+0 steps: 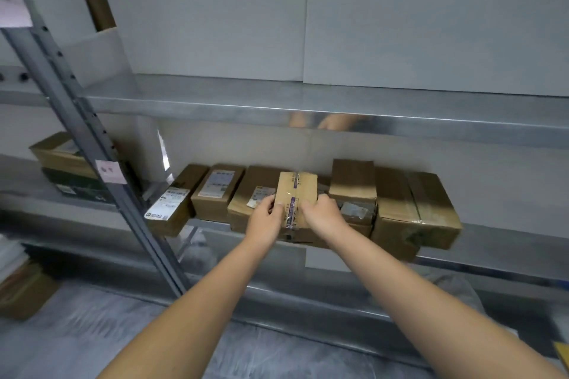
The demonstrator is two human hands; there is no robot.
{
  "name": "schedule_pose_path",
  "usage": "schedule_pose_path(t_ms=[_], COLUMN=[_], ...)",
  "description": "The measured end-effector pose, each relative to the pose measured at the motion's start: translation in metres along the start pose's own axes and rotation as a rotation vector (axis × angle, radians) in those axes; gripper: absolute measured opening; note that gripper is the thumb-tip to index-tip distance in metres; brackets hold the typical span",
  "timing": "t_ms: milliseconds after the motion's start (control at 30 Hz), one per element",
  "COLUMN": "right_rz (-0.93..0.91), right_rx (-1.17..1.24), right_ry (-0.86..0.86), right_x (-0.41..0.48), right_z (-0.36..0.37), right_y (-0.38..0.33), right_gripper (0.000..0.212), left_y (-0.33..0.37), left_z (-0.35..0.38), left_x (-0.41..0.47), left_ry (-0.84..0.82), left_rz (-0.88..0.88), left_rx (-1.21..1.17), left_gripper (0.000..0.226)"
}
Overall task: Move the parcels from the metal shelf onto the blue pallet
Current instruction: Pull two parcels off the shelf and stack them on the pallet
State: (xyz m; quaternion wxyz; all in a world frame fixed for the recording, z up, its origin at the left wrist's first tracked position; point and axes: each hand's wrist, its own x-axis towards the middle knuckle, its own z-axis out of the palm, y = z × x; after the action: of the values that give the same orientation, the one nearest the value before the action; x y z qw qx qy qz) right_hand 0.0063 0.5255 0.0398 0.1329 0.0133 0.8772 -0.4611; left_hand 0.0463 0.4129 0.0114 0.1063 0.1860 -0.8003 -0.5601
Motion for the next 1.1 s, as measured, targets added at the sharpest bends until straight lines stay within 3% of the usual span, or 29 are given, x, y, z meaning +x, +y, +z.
schedule_pose_path(t_ms=[167,333,467,533,633,767,867,967,1100], right_rz=[-0.023,-0.11,-0.003,0.035,-0.036,-0.116,-0.109,-0.122,-0.012], right_rx=[0.103,0.193,0.433,0.501,0.478,0.51,0.546,0.524,0.393], right_ry=[-0.09,-0.161,-0.131,-0.19,-0.269,-0.253,-0.204,-0.177,-0.294], right_x=[-0.049,-0.088,-0.107,-0.113,-0.123,-0.131,-0.13,-0.128,-0.125], right_z=[-0.018,-0.036,-0.052,-0.06,-0.071,-0.077,-0.081,-0.086,-0.088], right_y=[0.034,0.063,0.068,0.072,0.078,0.075,0.072,0.074,0.079], right_gripper=[0.034,0.041,0.027,0.035,0.044,0.04,0.024,0.022,0.047], left_y=[-0.003,0.007,0.015,0.017,0.022,0.033,0.036,0.037,0.039], left_z=[-0.001,0.003,0.012,0.013,0.015,0.02,0.023,0.025,0.027], left_x=[-0.064,-0.112,-0.14,-0.147,-0.153,-0.158,-0.159,-0.158,-0.158], left_ry=[0.007,0.003,-0.018,-0.007,-0.016,-0.064,-0.055,-0.065,-0.105], left_rz=[-0.071,-0.031,0.011,0.0,-0.021,-0.046,-0.034,-0.056,-0.053], left_rx=[-0.128,-0.162,-0.123,-0.153,-0.166,-0.198,-0.234,-0.269,-0.302], left_gripper=[0.037,0.039,0.038,0.033,0.018,0.045,0.045,0.05,0.046])
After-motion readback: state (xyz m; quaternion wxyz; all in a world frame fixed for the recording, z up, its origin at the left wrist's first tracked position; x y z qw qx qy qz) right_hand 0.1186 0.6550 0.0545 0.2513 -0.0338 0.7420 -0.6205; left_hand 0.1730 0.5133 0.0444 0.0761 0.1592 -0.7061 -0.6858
